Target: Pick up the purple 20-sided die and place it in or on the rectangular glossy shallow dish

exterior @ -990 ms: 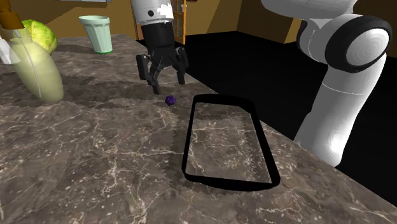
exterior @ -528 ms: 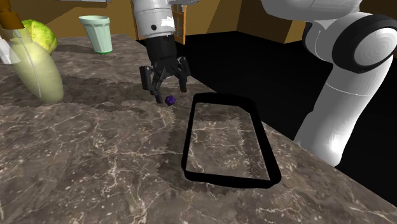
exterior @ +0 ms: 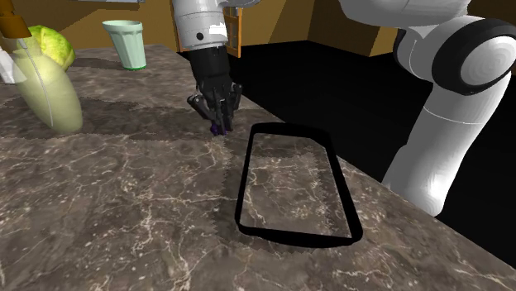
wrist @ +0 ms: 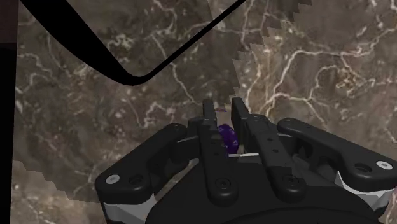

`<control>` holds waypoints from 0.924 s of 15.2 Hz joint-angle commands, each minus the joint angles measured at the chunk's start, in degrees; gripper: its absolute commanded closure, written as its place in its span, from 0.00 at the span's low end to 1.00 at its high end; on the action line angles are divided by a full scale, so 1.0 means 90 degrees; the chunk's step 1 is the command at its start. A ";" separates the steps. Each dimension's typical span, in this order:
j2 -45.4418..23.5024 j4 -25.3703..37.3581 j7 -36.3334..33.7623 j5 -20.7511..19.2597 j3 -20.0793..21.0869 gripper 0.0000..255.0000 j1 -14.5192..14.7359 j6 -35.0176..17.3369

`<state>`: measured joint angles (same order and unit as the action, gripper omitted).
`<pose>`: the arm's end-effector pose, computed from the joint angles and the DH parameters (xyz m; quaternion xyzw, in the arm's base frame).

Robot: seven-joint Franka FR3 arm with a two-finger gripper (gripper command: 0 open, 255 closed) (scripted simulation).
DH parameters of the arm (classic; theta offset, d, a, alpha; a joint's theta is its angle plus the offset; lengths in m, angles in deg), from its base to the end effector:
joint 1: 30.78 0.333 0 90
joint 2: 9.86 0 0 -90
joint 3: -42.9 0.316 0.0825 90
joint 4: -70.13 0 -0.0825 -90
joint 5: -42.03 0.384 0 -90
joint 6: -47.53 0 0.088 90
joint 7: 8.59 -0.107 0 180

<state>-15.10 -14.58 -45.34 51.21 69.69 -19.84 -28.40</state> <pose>0.4316 0.3439 0.6054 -0.9880 -0.0202 0.1532 0.0090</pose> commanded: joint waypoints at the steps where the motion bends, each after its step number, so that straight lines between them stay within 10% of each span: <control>1: 0.0000 0.0000 0.0000 0.0000 0.0000 1.00 0.0000 0.0000; 7: 0.0000 0.0000 0.0000 0.0000 0.0000 1.00 0.0000 0.0000; 8: 0.0000 0.0000 0.0000 0.0000 0.0000 0.00 0.0000 0.0000; 12: -0.1584 0.2484 -0.0565 0.0336 -0.0094 0.00 -0.0013 0.1488; 14: -0.1366 0.2019 -0.0480 0.0396 -0.0101 0.00 -0.0069 0.1238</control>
<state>-27.14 3.60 -49.55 54.38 68.81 -20.33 -17.34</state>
